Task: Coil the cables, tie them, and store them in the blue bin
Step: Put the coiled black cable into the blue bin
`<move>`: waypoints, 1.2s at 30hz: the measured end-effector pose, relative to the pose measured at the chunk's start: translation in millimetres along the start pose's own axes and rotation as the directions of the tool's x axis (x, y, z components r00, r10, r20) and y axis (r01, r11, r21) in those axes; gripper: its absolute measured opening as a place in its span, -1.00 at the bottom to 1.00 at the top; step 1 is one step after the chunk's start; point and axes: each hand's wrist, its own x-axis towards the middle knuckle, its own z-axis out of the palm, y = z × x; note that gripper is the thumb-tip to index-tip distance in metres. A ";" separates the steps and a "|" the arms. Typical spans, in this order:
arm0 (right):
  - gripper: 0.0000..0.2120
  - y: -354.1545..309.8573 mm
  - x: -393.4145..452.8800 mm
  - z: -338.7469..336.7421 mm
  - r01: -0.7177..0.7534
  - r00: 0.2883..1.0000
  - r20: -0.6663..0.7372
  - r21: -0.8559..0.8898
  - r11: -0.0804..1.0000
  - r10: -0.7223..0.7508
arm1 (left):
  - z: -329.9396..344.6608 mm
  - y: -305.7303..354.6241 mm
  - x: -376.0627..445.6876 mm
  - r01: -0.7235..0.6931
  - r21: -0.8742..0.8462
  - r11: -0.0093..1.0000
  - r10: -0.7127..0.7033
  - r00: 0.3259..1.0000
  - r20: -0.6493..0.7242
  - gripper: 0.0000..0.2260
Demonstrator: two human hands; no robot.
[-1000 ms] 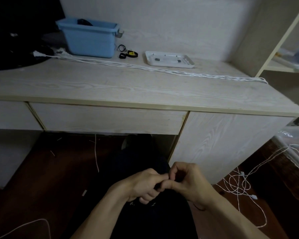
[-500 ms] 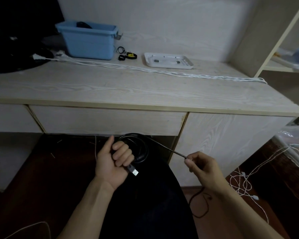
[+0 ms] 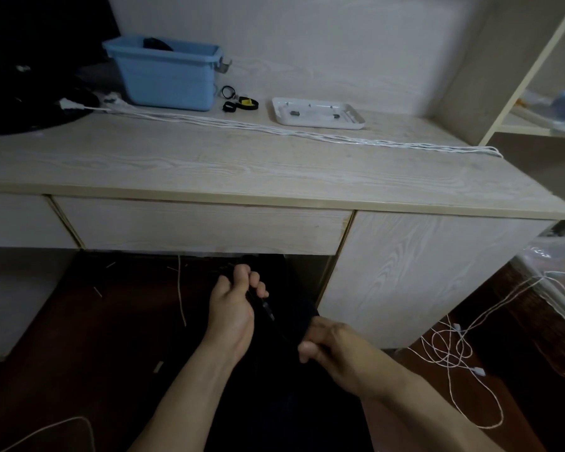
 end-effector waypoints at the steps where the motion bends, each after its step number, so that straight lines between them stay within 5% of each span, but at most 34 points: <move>1: -0.65 -3.8 -0.4 -0.9 0.008 1.000 0.005 0.003 1.000 -0.008 | 0.3 -3.6 -1.3 -0.023 0.090 0.996 0.022 1.000 0.004 -0.84; 9: -0.69 -12.5 -3.1 -3.9 0.054 0.998 -0.035 -0.007 0.998 -0.055 | -1.1 -27.3 -14.5 -0.140 0.546 0.826 0.026 0.977 0.210 -0.82; 12: -0.72 -11.8 -3.3 -3.9 -0.005 0.997 -0.078 -0.020 1.000 0.003 | 8.0 -23.4 -16.2 0.125 0.162 0.979 -0.138 0.988 0.073 -0.79; 16: -0.75 -6.7 -2.9 -4.2 -0.109 0.991 -0.089 -0.104 0.989 0.100 | 10.3 -3.8 1.0 0.229 -0.411 0.882 -0.240 0.971 0.025 -0.74; 21: -0.71 -0.6 -5.5 2.2 -0.132 0.985 0.081 -0.204 0.970 0.151 | 5.7 9.6 15.1 0.180 -0.507 0.843 -0.228 0.973 -0.034 -0.67; 24: -0.67 -10.3 -3.1 4.8 -0.067 0.990 0.114 -0.130 0.989 0.082 | 9.9 0.6 10.1 0.151 -0.345 0.927 -0.176 0.984 -0.041 -0.73; 27: -0.73 -18.1 -3.7 0.7 0.017 0.999 0.036 -0.116 0.993 -0.013 | 8.8 -17.9 0.1 0.124 0.101 0.987 -0.129 0.991 0.041 -0.79; 30: -0.83 -18.2 -4.6 -5.6 0.076 0.983 -0.154 -0.148 0.986 -0.098 | 2.9 -22.1 -10.0 0.004 0.633 0.774 -0.184 0.958 0.219 -0.75; 33: -0.82 -16.5 -2.9 -6.5 0.055 0.945 -0.315 -0.126 0.991 -0.092 | 2.2 -14.8 -21.4 -0.126 0.843 0.523 -0.349 0.870 0.347 -0.64; 36: -0.68 -15.4 -4.7 -9.1 -0.017 0.909 -0.417 -0.076 0.997 -0.016 | 5.6 -8.7 -32.9 -0.003 0.798 0.603 -0.543 0.731 0.413 -0.60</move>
